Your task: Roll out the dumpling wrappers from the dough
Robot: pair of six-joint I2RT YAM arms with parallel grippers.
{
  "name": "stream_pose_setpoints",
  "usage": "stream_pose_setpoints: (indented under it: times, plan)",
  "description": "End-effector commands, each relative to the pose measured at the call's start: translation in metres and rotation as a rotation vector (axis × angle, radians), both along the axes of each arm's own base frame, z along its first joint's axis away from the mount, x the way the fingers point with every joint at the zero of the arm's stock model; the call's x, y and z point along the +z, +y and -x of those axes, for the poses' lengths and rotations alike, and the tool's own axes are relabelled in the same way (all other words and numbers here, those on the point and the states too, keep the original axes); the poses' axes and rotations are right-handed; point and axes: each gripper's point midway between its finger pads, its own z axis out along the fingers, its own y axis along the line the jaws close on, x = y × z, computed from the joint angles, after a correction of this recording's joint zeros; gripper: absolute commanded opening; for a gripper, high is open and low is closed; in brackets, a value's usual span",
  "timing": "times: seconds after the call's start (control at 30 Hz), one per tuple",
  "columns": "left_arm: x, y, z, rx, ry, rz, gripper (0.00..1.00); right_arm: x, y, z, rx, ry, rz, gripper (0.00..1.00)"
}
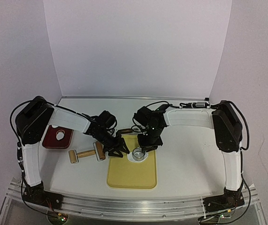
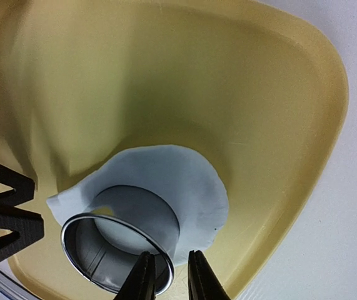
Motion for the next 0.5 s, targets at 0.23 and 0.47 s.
stream_pose_setpoints:
  times: [0.23, 0.47]
  plan:
    - [-0.007, -0.011, 0.004, -0.038, 0.031, 0.056, 0.4, 0.0, 0.01, -0.009, 0.009, -0.032, 0.003, 0.13]
    - [-0.011, -0.014, 0.005, -0.051, 0.047, 0.066, 0.39, 0.0, 0.01, -0.009, 0.012, -0.042, 0.02, 0.11]
